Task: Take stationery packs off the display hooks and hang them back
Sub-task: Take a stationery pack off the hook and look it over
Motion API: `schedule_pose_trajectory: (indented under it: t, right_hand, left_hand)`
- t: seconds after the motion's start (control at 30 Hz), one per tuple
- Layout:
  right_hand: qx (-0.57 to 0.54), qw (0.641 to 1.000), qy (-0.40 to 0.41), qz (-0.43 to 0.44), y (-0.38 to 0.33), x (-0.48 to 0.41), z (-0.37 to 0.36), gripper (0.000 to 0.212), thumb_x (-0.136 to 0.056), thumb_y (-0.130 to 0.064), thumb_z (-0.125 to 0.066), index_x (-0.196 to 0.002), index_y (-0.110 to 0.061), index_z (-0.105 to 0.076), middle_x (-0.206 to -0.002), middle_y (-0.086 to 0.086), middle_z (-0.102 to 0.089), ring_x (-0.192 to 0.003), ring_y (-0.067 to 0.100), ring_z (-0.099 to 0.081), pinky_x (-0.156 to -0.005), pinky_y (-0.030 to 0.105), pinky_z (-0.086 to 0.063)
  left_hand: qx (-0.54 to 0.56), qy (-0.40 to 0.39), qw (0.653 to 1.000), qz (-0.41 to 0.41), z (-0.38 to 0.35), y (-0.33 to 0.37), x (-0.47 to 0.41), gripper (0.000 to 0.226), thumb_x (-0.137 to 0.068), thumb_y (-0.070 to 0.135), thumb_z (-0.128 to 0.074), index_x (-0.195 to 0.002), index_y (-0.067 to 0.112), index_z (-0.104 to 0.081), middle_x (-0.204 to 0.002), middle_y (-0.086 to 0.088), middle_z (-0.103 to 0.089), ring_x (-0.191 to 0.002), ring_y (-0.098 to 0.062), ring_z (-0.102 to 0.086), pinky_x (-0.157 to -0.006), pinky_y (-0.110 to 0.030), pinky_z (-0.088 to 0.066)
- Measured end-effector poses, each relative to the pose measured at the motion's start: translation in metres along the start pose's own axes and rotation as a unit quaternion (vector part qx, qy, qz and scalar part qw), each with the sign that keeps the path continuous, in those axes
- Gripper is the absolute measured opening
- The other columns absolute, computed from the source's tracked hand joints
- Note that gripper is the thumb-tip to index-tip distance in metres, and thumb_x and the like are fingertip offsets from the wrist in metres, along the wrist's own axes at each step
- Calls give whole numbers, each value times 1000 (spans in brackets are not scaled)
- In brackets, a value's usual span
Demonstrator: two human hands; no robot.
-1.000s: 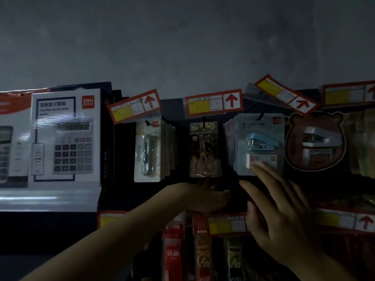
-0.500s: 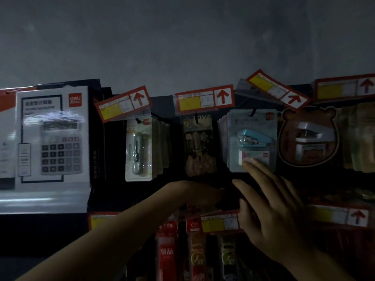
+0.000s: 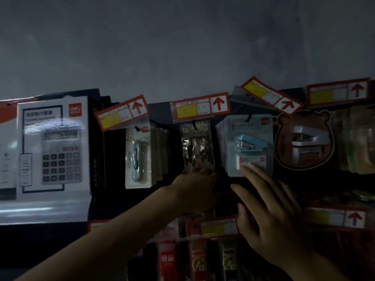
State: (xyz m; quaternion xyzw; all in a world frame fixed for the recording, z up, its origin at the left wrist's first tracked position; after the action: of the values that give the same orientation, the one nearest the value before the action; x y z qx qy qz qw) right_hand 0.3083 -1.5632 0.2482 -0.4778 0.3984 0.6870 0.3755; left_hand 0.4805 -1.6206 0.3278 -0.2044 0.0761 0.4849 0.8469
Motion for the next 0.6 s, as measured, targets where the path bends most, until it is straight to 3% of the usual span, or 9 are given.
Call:
schedule_pose_trajectory:
  t: [0.07,0.27,0.37,0.43,0.5,0.6]
  right_hand:
    - [-5,1000,-3,-5,0,0,2,43,-100,-33,-45,-124,-13,-74,-156,12,-48,-149,30,-38,-105,54,-44]
    - [15,1000,-19,-1,-18,-4,20,39,-97,-32,-53,-124,-12,-73,-147,12,-56,-143,32,-45,-106,53,-44]
    - [-1,998,-55,22,-47,-13,33,45,-101,-38,-46,-134,-16,-67,-148,8,-55,-140,29,-48,-111,48,-42]
    - [-11,993,-118,10,-66,-24,35,51,-105,-43,-35,-146,-22,-56,-159,2,-44,-150,22,-36,-118,42,-36]
    - [-33,979,-200,-25,-79,-37,33,53,-108,-48,-23,-157,-33,-38,-169,-7,-21,-157,12,-11,-124,35,-20]
    - [-74,930,-351,-85,-80,-56,20,58,-106,-60,-14,-161,-43,-13,-171,-16,6,-155,3,14,-127,35,-3]
  left_hand:
    - [-24,39,999,-9,1,-5,6,61,-102,65,-31,-155,33,-35,-162,0,-35,-148,-29,-35,-110,-52,-44]
    - [-46,115,992,-33,18,-8,51,54,-105,58,-27,-154,38,-34,-159,9,-37,-144,-16,-38,-113,-43,-41]
    - [-59,141,988,-30,16,-17,88,58,-101,60,-15,-154,42,-31,-158,11,-39,-141,-13,-41,-110,-38,-42]
    - [-63,180,981,-29,6,-26,115,56,-103,55,-21,-151,36,-42,-151,7,-49,-137,-16,-49,-106,-38,-46]
    - [-49,197,979,-14,-9,-35,136,54,-106,53,-23,-149,32,-49,-152,3,-50,-138,-19,-50,-108,-38,-45]
    - [-37,225,974,2,-29,-44,154,61,-107,58,-21,-156,30,-41,-161,-1,-41,-148,-20,-40,-115,-37,-38]
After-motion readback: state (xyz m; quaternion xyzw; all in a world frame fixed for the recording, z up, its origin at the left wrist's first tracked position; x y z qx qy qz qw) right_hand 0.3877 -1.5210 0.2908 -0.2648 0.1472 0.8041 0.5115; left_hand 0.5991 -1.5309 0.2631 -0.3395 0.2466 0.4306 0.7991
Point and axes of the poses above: each hand's wrist, its own x-axis away from the middle knuckle, its own z-axis out of the back of the hand, y = z × x, the point moved 2 cm from there along -x, towards the middle knuckle
